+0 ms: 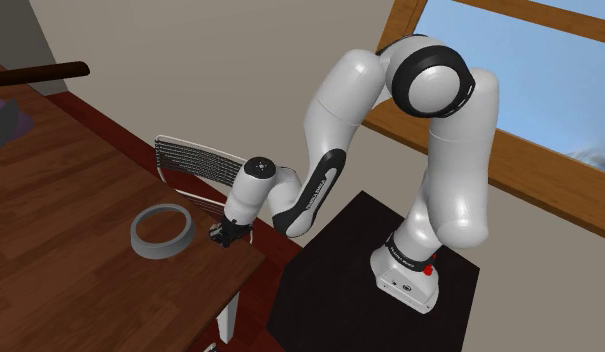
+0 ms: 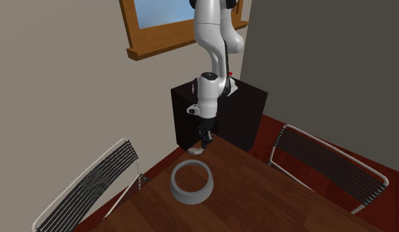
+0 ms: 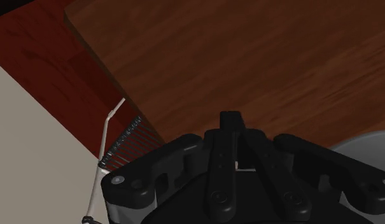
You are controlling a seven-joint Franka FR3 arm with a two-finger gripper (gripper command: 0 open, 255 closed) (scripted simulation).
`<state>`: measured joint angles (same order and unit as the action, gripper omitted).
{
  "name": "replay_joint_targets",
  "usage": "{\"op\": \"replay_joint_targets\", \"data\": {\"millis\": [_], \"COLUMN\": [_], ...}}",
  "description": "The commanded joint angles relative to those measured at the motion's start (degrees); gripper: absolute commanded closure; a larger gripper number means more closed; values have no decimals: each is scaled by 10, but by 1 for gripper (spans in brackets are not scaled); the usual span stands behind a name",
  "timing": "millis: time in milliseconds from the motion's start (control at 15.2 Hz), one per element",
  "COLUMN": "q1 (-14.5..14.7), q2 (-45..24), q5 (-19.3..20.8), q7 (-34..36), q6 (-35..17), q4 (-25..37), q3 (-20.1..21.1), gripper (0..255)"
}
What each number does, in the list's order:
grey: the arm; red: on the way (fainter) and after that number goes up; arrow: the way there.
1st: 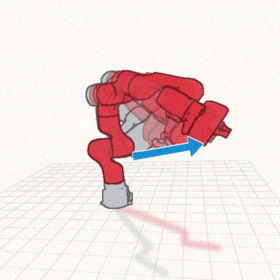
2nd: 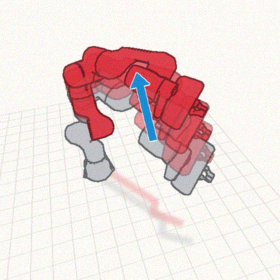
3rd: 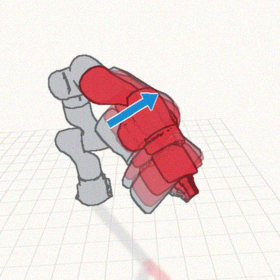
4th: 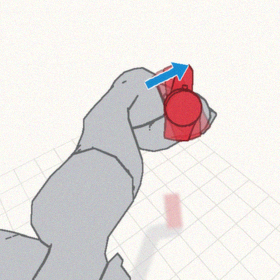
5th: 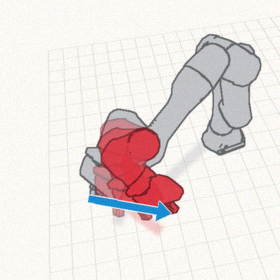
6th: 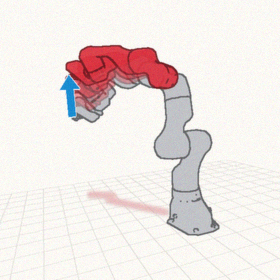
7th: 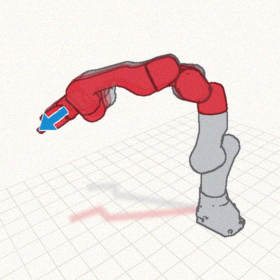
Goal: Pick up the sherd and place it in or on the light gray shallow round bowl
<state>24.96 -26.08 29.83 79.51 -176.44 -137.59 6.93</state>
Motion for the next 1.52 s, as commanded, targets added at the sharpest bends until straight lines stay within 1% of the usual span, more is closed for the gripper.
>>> {"op": "replay_joint_targets", "data": {"millis": [0,66,132,198,264,330,396,462,990,1452], "q1": [0,0,-88,-158,-209,-245,-270,-279,-242,-242], "q2": [0,0,-2,-9,-18,-30,-44,-52,-104,-104], "q5": [0,0,-24,-45,-69,-89,-105,-113,-81,-81], "q7": [0,0,-69,-131,-190,-243,-289,-313,-290,-290], "q6": [0,0,43,88,133,178,224,249,213,213], "q4": [0,0,17,39,64,94,128,147,165,165], "q3": [0,0,78,141,185,218,240,247,208,208], "gripper": [255,0,0,0,0,0,0,0,0,0]}}
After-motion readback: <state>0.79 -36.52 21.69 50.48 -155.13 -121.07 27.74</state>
